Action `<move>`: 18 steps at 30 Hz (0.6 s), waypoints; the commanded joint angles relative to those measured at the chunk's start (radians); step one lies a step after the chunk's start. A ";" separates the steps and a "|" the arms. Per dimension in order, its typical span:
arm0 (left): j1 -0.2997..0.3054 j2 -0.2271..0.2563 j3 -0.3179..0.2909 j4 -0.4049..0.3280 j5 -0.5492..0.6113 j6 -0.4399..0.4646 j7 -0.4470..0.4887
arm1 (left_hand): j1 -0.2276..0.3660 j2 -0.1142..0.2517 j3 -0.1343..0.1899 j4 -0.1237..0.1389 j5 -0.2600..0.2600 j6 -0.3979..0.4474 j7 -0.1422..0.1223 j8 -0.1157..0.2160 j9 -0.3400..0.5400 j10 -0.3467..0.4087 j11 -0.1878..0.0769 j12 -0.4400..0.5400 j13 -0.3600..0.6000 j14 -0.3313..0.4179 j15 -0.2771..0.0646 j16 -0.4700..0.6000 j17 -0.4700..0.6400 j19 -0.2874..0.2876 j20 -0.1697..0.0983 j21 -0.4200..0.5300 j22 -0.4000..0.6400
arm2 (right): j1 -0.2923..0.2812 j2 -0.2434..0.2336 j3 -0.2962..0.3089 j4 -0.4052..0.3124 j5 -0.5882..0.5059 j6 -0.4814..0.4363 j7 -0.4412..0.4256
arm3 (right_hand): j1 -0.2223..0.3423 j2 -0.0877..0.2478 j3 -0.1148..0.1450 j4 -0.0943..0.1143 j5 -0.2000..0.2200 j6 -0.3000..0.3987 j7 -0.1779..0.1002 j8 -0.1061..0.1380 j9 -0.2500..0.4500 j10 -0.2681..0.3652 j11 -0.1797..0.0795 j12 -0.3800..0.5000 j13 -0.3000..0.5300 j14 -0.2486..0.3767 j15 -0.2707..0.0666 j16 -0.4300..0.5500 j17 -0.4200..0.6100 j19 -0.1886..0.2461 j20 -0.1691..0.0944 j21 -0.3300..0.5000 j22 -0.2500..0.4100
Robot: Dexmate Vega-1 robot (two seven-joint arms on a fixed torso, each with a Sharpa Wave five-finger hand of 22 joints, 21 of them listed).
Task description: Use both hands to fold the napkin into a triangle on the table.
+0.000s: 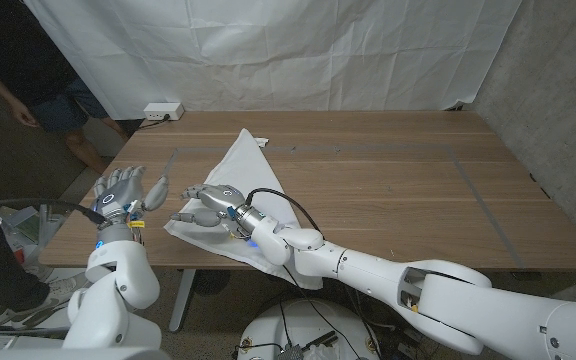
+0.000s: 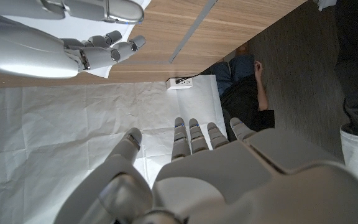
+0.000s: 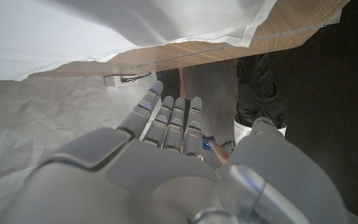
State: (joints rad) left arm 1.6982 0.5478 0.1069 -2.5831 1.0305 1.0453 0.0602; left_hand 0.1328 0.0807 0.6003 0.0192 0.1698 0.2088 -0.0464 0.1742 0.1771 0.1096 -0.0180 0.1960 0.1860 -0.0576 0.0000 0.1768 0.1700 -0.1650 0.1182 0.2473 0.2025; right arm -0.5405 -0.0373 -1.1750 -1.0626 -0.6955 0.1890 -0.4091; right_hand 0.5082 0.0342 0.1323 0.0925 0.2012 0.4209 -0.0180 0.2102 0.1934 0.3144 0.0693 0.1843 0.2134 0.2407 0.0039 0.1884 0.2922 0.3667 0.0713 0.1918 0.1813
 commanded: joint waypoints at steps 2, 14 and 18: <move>-0.018 -0.002 0.004 0.011 0.000 -0.014 -0.010 | -0.002 -0.001 0.000 -0.005 0.003 -0.007 0.001 0.004 0.001 -0.002 -0.001 0.001 0.003 -0.009 -0.001 0.001 0.003 -0.008 -0.002 -0.004 0.003 | 0.032 -0.038 0.029 -0.018 0.057 0.069 0.054 | -0.017 -0.001 -0.010 0.003 0.007 -0.008 -0.002 -0.004 0.002 -0.012 0.002 0.000 0.000 -0.020 0.002 -0.003 0.002 -0.009 0.001 0.000 0.003; -0.040 -0.001 -0.019 0.036 -0.049 -0.069 -0.003 | -0.005 -0.002 -0.001 -0.006 0.002 -0.016 -0.006 0.003 0.001 -0.002 -0.001 0.003 0.003 -0.008 0.000 0.002 0.003 -0.007 -0.001 -0.004 0.003 | 0.048 -0.086 0.067 -0.052 0.117 0.158 0.070 | -0.033 -0.006 -0.019 0.001 0.008 -0.064 -0.007 -0.025 0.002 -0.069 0.001 -0.005 -0.003 -0.072 0.001 -0.008 -0.013 -0.039 0.000 -0.003 0.001; -0.044 -0.001 -0.028 0.043 -0.068 -0.089 0.003 | -0.006 -0.002 -0.002 -0.006 0.002 -0.016 -0.007 0.003 0.001 -0.001 0.000 0.003 0.003 -0.008 0.000 0.002 0.003 -0.005 -0.001 -0.003 0.003 | 0.049 -0.098 0.076 -0.058 0.130 0.172 0.071 | -0.044 -0.011 -0.025 0.003 0.007 -0.088 -0.002 -0.031 0.002 -0.081 0.003 -0.004 -0.004 -0.080 0.004 -0.006 -0.016 -0.042 0.000 -0.002 0.000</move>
State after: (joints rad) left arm 1.6690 0.5460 0.0968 -2.5586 1.0015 0.9996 0.0532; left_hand 0.1327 0.0805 0.5972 0.0161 0.1698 0.1926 -0.0516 0.1742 0.1772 0.1097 -0.0181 0.1961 0.1860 -0.0575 0.0000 0.1769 0.1700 -0.1649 0.1180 0.2473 0.2025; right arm -0.5034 -0.1011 -1.1263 -1.1010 -0.6099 0.3001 -0.3514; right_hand 0.4741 0.0226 0.1126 0.0950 0.2012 0.3432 -0.0230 0.1840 0.1933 0.2429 0.0731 0.1843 0.2077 0.1679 0.0054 0.1806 0.2779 0.3312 0.0713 0.1918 0.1814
